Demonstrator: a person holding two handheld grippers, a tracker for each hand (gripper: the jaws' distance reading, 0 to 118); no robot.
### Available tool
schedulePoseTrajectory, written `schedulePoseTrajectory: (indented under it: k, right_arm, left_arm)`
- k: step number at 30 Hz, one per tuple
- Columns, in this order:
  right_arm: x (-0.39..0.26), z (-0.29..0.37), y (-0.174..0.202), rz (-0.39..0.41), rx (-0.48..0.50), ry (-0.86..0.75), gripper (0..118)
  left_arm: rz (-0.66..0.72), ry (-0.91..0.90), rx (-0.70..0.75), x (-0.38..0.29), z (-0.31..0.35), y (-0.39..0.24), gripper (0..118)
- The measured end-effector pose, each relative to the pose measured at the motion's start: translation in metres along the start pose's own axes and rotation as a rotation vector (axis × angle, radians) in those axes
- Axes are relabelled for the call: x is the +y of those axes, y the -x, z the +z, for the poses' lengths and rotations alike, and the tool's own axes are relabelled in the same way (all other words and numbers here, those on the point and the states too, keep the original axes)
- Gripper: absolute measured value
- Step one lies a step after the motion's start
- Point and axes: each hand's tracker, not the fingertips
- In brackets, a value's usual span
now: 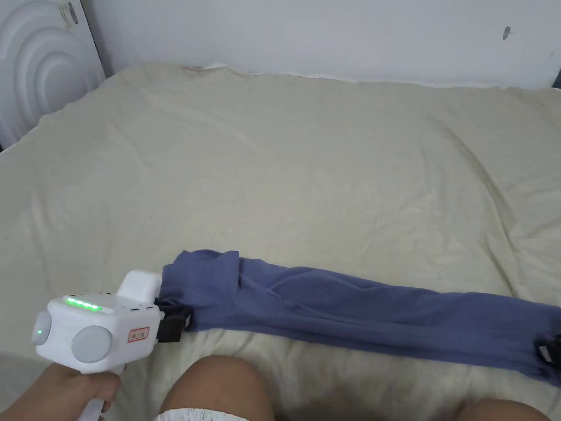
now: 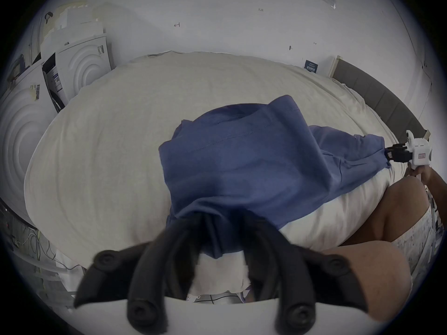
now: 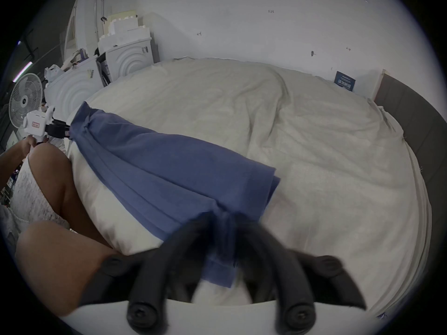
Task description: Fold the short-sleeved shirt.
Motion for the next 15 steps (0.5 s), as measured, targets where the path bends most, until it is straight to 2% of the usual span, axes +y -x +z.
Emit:
schedulePoseTrajectory:
  k: [1, 3, 5, 7, 9, 11, 12, 13, 14, 15]
  right_arm:
    - [0.0, 0.002, -0.002, -0.004, -0.022, 0.014, 83]
    - [0.0, 0.012, -0.01, -0.016, -0.019, 0.01, 85]
    - [0.001, 0.034, -0.015, -0.01, -0.064, -0.012, 85]
    - [0.002, 0.058, -0.019, 0.0, -0.067, -0.016, 85]
    - [0.002, 0.084, -0.015, 0.03, -0.113, -0.081, 85]
    - [0.0, 0.109, -0.012, -0.007, -0.13, -0.139, 81]
    - [-0.001, 0.118, -0.009, -0.012, -0.124, -0.184, 67]
    - [-0.001, 0.127, -0.004, -0.012, -0.149, -0.236, 25]
    - [0.004, 0.137, 0.01, 0.017, -0.238, -0.255, 0]
    - [0.007, 0.143, 0.014, 0.004, -0.24, -0.26, 0]
  left_arm:
    - [0.023, -0.012, -0.002, 0.001, 0.005, 0.003, 71]
    - [0.035, -0.029, 0.017, -0.001, 0.018, 0.022, 89]
    - [0.001, -0.088, 0.056, 0.0, 0.046, 0.034, 91]
    - [-0.029, -0.142, 0.124, -0.001, 0.07, 0.045, 91]
    - [-0.016, -0.145, 0.114, 0.0, 0.092, 0.05, 91]
    - [-0.028, -0.183, 0.142, 0.004, 0.118, 0.027, 89]
    - [-0.053, -0.209, 0.163, 0.003, 0.122, 0.021, 84]
    - [-0.086, -0.235, 0.198, 0.003, 0.124, 0.012, 57]
    - [-0.104, -0.238, 0.241, 0.003, 0.121, 0.004, 17]
    - [-0.123, -0.247, 0.278, 0.0, 0.117, 0.006, 0]
